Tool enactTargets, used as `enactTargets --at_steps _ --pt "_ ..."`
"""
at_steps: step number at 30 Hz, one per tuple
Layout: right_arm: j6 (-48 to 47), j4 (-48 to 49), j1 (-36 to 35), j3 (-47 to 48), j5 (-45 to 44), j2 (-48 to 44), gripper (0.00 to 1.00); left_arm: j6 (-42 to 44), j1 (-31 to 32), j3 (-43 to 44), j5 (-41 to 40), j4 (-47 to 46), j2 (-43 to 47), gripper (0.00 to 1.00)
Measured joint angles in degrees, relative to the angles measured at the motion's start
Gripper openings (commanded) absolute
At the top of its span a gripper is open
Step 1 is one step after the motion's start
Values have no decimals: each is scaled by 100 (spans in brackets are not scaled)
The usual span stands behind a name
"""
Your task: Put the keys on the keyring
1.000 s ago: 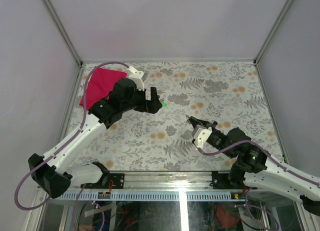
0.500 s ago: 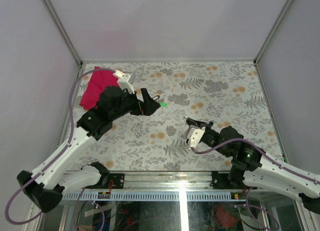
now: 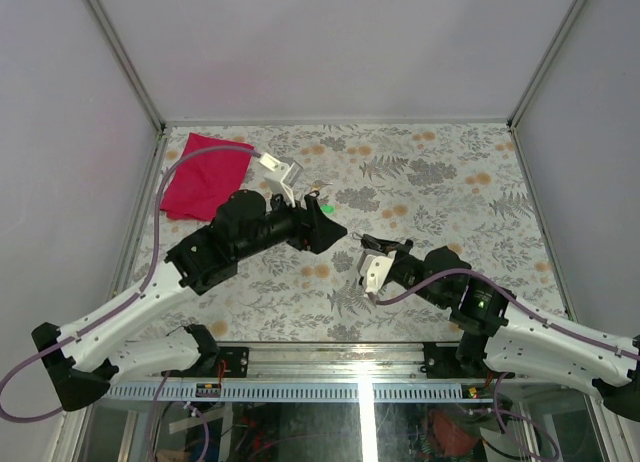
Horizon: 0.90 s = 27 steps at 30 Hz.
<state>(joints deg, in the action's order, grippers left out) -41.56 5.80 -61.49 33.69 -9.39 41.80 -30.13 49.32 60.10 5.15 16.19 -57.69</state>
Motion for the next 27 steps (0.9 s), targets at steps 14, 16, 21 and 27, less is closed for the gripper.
enactTargets --at_steps 14,16,21,27 --pt "66 214 0 118 151 101 0 -343 247 2 -160 -376 -446 43" --pt "81 245 0 118 155 109 0 -367 260 2 -160 -385 -516 40" --pt "94 278 0 118 166 157 0 -380 278 2 -157 -413 -640 34" --pt "96 323 0 118 195 208 0 -382 280 2 -142 -422 -726 29"
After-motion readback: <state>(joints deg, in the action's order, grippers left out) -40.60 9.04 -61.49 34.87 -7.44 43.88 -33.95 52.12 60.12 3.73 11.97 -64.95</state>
